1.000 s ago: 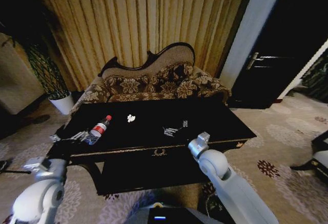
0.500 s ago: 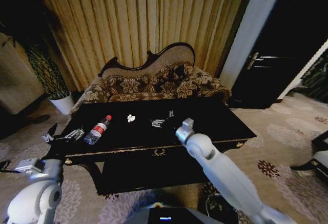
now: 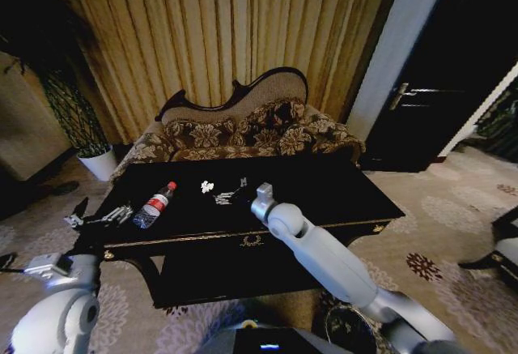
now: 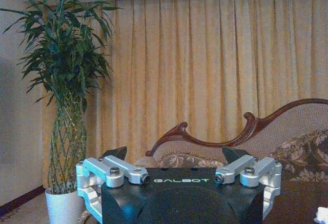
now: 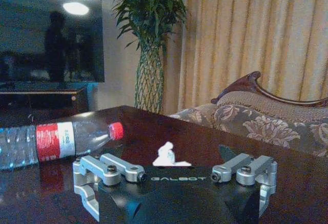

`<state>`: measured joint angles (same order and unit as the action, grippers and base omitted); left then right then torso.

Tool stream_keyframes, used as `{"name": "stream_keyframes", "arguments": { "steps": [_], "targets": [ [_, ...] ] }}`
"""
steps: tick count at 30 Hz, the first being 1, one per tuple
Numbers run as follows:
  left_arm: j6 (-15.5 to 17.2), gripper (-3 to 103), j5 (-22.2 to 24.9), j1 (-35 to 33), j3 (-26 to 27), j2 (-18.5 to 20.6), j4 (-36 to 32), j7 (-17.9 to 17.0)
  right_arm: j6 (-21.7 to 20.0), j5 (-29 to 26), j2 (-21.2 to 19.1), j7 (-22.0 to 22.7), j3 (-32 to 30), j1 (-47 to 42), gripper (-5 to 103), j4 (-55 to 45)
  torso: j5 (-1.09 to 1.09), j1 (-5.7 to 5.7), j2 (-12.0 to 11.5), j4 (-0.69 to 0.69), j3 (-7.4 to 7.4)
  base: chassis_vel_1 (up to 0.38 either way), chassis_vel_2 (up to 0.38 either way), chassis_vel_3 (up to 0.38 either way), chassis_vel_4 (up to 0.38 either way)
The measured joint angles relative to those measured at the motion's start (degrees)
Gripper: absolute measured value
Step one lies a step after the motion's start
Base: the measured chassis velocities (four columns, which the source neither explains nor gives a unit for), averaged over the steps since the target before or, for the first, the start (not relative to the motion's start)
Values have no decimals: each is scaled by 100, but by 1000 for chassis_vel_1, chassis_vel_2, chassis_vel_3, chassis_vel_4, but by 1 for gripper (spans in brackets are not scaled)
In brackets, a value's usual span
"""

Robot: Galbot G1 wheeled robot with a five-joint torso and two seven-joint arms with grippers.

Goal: Move to the front of the table and place the trash on the table into the trash bin.

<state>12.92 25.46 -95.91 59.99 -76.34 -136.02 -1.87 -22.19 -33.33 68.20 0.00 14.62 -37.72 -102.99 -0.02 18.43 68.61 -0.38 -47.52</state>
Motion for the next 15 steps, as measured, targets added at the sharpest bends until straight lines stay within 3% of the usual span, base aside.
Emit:
{"name": "stream_keyframes", "arguments": {
  "steps": [15],
  "targets": [
    [-2, 100, 37, -23, 30, 20, 8, 0, 0, -188, 329, 0, 254, 660, 100, 952, 1, 0, 0, 1, 0, 0, 0, 0, 0]
  ]
}}
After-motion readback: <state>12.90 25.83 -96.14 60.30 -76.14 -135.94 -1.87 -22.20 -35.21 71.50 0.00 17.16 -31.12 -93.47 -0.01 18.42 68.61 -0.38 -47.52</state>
